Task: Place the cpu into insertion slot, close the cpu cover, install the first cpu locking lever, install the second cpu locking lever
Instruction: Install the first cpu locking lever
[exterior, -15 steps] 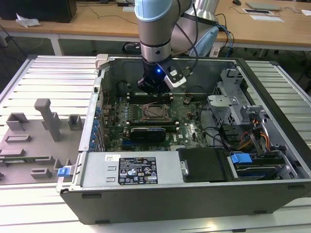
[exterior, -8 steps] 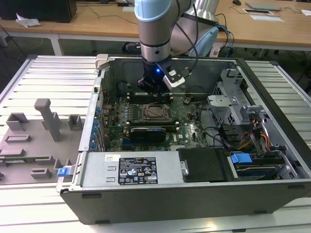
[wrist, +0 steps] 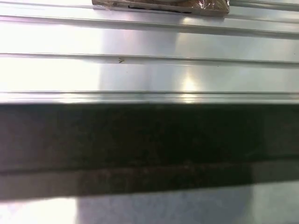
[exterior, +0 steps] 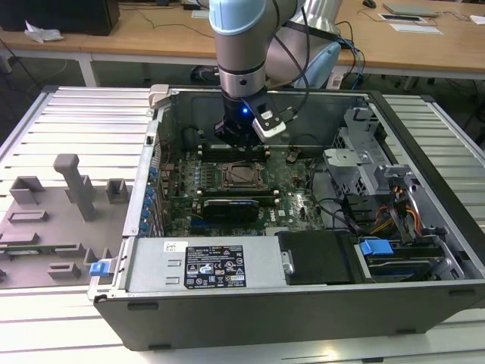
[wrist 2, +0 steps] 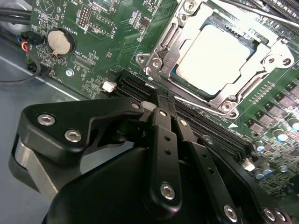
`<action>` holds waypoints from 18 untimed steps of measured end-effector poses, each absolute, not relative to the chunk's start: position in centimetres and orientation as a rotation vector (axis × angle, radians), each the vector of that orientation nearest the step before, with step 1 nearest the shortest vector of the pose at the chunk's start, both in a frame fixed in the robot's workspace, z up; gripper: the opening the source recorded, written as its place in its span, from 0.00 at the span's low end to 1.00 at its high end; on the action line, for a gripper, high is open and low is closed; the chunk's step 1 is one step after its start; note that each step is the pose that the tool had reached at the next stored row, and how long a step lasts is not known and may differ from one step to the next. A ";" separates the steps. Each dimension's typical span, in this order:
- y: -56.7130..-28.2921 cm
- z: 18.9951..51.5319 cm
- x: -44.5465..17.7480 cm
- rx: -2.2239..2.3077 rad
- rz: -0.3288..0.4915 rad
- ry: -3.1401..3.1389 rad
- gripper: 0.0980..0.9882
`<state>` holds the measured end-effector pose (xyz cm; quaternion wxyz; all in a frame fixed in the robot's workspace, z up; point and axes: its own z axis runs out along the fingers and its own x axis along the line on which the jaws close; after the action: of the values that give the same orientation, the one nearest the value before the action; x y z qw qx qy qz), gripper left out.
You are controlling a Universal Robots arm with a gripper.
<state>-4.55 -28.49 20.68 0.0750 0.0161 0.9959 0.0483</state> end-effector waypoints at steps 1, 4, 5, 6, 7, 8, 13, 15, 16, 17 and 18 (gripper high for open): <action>-28.5 20.6 -4.5 0.057 0.143 2.987 0.01; -28.4 20.4 -4.5 0.080 0.137 2.986 0.01; -28.4 20.3 -4.5 0.090 0.132 2.986 0.01; -28.4 20.2 -4.5 0.098 0.128 2.986 0.01; -28.4 20.1 -4.5 0.100 0.128 2.985 0.01; -28.5 20.1 -4.5 0.102 0.128 2.985 0.01; -28.6 20.0 -4.5 0.106 0.127 2.985 0.01; -28.8 20.0 -4.6 0.107 0.126 2.985 0.01; -28.9 20.0 -4.5 0.107 0.127 2.985 0.01; -29.0 20.0 -4.5 0.107 0.128 2.985 0.01; -29.0 20.0 -4.5 0.107 0.127 2.985 0.01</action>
<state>-4.54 -28.99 19.96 0.0760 0.0357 0.9956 0.0425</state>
